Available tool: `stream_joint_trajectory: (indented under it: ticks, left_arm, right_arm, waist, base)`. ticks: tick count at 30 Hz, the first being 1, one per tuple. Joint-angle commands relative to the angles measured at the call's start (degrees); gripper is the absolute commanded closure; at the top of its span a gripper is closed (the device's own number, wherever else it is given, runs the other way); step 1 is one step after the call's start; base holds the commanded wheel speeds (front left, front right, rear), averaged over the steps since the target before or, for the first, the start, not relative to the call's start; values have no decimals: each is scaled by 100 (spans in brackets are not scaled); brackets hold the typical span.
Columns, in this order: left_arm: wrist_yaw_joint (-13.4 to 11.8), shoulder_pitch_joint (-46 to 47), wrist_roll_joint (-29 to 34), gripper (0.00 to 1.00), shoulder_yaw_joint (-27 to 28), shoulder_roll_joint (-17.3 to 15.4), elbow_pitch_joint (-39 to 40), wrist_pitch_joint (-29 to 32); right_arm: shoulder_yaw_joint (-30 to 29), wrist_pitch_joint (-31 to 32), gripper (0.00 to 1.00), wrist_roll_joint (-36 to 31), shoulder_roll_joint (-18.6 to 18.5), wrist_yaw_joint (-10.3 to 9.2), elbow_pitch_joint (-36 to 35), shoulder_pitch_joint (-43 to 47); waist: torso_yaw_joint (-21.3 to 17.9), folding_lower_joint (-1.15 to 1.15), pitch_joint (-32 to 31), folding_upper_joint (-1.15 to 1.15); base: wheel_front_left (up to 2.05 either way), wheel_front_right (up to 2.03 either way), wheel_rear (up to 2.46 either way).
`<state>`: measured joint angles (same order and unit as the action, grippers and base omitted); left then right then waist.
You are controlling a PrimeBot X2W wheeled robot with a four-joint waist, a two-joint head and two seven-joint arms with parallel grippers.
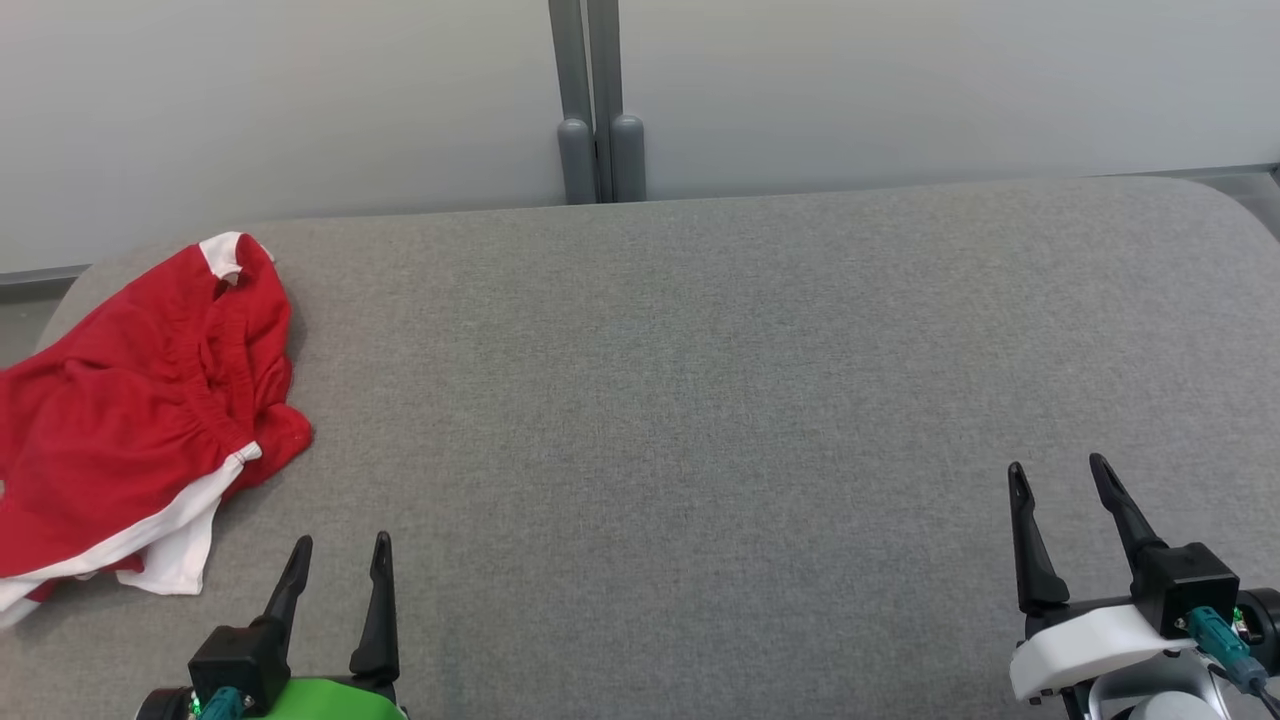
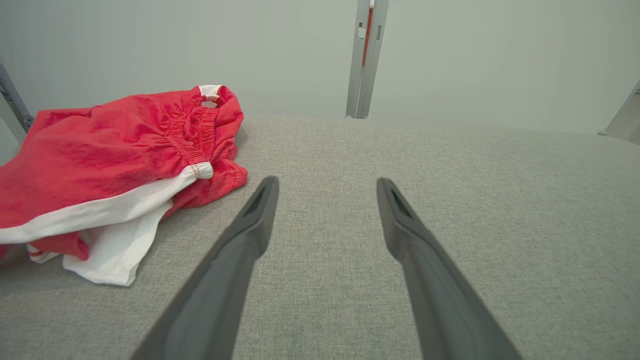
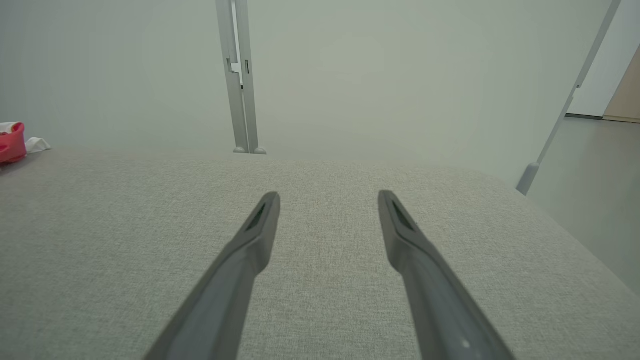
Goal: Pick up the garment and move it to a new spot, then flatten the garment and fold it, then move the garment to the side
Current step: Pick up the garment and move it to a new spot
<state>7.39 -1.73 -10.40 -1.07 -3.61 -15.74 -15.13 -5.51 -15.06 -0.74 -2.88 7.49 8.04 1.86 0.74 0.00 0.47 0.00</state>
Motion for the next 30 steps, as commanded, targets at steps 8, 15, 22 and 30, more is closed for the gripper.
stream_joint_trajectory:
  ticks: [8, 15, 22, 30]
  left_arm:
    - [16, -54, -66, 0, 34, -15, -74, -4]
    - [9, -75, -35, 0, 22, -4, -187, -3]
    - [7, -139, -10, 0, 145, 1, -210, -4]
    - [7, -78, 7, 0, 198, -9, -132, -4]
  right_arm:
    - [80, -18, 0, 111, -4, 0, -35, 59]
    - [199, -18, 0, 139, -3, -1, 8, 93]
    - [625, -18, 0, 277, -4, -1, 155, -126]
    - [833, -18, 0, 310, -11, -1, 202, -151]
  waist:
    - [689, 0, -75, 0]
    - [1861, 0, -165, 0]
    - [2726, 0, -241, 0]
    - [2725, 0, -134, 0]
  base:
    - [0, 0, 0]
    - [0, 0, 0]
    - [0, 0, 0]
    - [0, 0, 0]
